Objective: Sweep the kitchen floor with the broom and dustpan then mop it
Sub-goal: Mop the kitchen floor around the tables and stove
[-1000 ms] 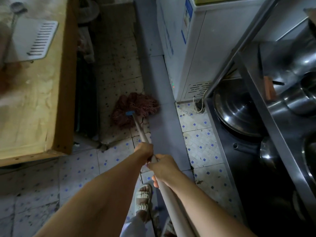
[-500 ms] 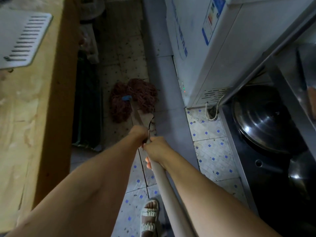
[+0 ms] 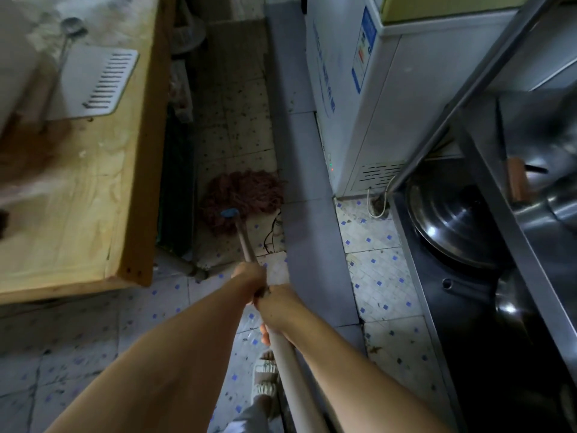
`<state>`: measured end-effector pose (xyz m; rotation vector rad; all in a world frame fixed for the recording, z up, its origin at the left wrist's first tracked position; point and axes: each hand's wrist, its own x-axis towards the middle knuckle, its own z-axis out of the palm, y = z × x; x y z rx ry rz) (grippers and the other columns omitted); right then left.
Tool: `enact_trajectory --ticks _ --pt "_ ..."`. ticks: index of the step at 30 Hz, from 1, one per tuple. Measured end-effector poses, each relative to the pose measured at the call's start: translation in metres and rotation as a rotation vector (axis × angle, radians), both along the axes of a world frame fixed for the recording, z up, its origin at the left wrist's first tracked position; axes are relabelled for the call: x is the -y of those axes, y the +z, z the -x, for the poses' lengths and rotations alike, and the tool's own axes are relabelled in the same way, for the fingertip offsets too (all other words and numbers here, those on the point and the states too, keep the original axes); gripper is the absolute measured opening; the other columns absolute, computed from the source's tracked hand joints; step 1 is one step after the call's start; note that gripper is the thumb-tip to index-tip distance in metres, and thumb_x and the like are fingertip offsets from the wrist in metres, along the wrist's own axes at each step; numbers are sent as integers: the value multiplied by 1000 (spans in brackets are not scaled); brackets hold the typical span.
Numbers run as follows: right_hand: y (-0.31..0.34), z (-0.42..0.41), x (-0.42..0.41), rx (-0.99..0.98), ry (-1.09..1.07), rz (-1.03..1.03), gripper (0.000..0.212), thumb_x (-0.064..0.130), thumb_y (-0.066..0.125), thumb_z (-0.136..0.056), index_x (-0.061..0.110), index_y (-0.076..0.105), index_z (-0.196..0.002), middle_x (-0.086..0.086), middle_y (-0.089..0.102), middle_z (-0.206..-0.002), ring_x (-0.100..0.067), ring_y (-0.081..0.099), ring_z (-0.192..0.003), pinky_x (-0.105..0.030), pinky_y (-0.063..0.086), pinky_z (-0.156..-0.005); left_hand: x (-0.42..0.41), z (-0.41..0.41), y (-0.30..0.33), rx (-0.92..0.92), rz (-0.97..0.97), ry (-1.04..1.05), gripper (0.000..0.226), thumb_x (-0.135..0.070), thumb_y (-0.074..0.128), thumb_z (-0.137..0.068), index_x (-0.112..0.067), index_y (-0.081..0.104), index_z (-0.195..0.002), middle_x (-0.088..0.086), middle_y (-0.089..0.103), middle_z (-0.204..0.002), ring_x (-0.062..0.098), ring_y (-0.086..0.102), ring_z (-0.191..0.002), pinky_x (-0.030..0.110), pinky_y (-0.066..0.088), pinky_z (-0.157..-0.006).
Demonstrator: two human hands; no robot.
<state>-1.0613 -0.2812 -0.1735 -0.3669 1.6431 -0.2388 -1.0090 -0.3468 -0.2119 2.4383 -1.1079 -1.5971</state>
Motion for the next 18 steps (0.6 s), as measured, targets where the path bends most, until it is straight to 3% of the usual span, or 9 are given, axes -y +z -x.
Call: enact_trajectory --ticks 2,5,8,11,14,18 --pt "8 2 -21 21 -24 -22 28 14 51 -92 11 54 -120 -12 57 -85 -20 53 -48 -28 49 -51 -23 1 7 25 6 -34 30 -13 47 -97 6 53 -120 18 61 -99 24 59 -83 32 50 -70" --pt "19 9 -57 31 -29 -32 33 11 48 -90 8 55 -122 -14 55 -84 -20 50 -44 -26 47 -50 -59 4 6 57 13 -88 33 -14 46 -96 6 52 -123 20 61 -115 29 62 -102 34 53 -85" --pt "35 16 -98 62 -33 -15 26 10 48 -89 5 60 -111 -11 55 -70 -18 49 -42 -23 44 -45 -94 6 5 90 -17 -210 37 -12 43 -97 5 50 -129 21 55 -128 33 56 -117 38 49 -96" --pt "49 19 -129 62 -10 8 21 10 49 -88 6 62 -103 -9 51 -62 -18 47 -41 -20 42 -41 -121 5 10 39 -25 -172 38 -12 43 -96 7 50 -128 23 54 -130 35 54 -119 41 48 -98" --pt "52 15 -143 50 -7 1 25 12 50 -88 4 63 -108 -9 50 -61 -18 47 -40 -21 43 -41 -137 2 11 82 -27 -130 36 -12 46 -96 7 51 -127 20 56 -126 31 57 -115 39 48 -97" --pt "44 1 -148 -6 -14 -15 26 15 55 -85 8 66 -108 -11 57 -74 -20 51 -40 -25 46 -44 -147 -3 18 3 -60 -28 33 -10 47 -95 9 52 -122 22 62 -113 32 62 -98 34 52 -82"
